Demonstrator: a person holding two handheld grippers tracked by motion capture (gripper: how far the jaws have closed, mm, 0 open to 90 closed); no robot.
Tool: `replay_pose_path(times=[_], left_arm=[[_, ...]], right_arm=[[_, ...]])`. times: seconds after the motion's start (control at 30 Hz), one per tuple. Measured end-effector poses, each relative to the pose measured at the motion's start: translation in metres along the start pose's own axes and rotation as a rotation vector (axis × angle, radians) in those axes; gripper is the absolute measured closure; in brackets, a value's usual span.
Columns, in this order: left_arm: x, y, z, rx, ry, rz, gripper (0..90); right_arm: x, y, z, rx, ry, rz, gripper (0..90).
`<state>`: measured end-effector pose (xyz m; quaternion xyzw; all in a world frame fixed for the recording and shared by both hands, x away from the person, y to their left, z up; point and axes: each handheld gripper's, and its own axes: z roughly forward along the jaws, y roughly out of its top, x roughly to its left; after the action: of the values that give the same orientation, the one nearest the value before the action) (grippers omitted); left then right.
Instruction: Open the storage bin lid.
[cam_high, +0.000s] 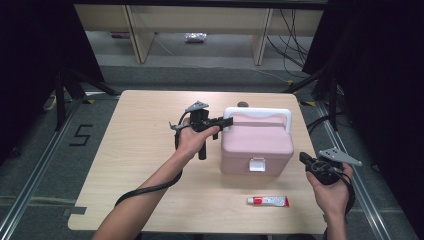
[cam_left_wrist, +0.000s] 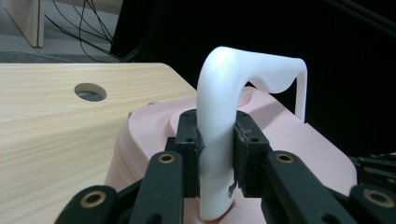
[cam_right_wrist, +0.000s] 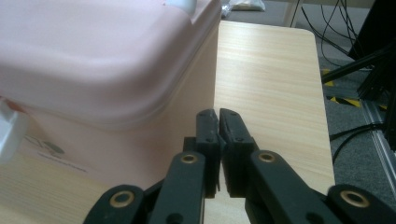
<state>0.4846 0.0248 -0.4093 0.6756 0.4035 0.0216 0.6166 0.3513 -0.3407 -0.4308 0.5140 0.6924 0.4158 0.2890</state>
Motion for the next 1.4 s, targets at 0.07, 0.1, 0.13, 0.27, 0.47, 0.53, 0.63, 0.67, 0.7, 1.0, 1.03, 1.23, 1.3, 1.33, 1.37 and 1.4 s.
replay_pose_path(times=[0.07, 0.1, 0.13, 0.27, 0.47, 0.53, 0.63, 0.67, 0.7, 1.0, 1.03, 1.23, 1.3, 1.33, 1.37, 1.4], left_arm=[[0.000, 0.002, 0.000, 0.008, -0.004, -0.004, 74.9], [0.000, 0.002, 0.000, 0.008, -0.004, -0.004, 74.9], [0.000, 0.002, 0.000, 0.008, -0.003, -0.008, 74.9], [0.000, 0.004, 0.000, 0.009, -0.006, -0.036, 75.1], [0.001, 0.009, 0.001, 0.017, -0.007, -0.061, 75.1], [0.001, 0.010, 0.001, 0.020, -0.011, -0.068, 75.1], [0.001, 0.011, 0.001, 0.024, -0.011, -0.081, 75.1], [0.001, 0.012, 0.001, 0.025, -0.008, -0.088, 75.1], [0.001, 0.012, 0.001, 0.022, -0.007, -0.095, 75.1], [0.001, 0.014, 0.001, 0.028, -0.007, -0.105, 75.1], [0.001, 0.014, 0.002, 0.027, -0.014, -0.104, 75.1], [0.000, 0.015, 0.001, 0.034, 0.001, -0.086, 74.7], [0.000, 0.016, 0.001, 0.033, 0.007, -0.071, 74.4], [-0.001, 0.016, 0.001, 0.030, 0.009, -0.060, 74.0], [-0.001, 0.016, 0.001, 0.026, 0.013, -0.045, 73.2], [-0.002, 0.017, 0.001, 0.023, 0.012, -0.035, 71.7]], right_arm=[[0.002, 0.000, -0.003, 0.005, 0.009, 0.016, 90.0], [0.002, 0.000, -0.003, 0.005, 0.009, 0.016, 90.0], [0.002, 0.000, -0.004, 0.005, 0.010, 0.014, 90.0], [0.005, 0.001, -0.008, 0.005, 0.027, -0.004, 90.0], [0.013, 0.001, -0.010, 0.003, 0.064, 0.035, 90.0], [0.013, 0.003, -0.011, -0.001, 0.051, -0.004, 90.0], [0.019, 0.006, -0.013, -0.011, 0.077, 0.004, 90.0], [0.019, 0.006, -0.013, -0.011, 0.077, 0.004, 90.0], [0.022, 0.007, -0.013, -0.012, 0.087, 0.027, 90.0], [0.023, 0.009, -0.012, -0.017, 0.098, -0.010, 90.0], [0.023, 0.009, -0.011, -0.018, 0.100, -0.008, 90.0], [0.026, 0.011, -0.010, -0.023, 0.111, 0.016, 90.0], [0.026, 0.012, -0.010, -0.029, 0.108, 0.007, 90.0], [0.026, 0.012, -0.010, -0.031, 0.121, 0.011, 90.0], [0.027, 0.013, -0.011, -0.023, 0.099, 0.014, 90.0], [0.026, 0.013, -0.010, -0.032, 0.098, -0.002, 90.0]])
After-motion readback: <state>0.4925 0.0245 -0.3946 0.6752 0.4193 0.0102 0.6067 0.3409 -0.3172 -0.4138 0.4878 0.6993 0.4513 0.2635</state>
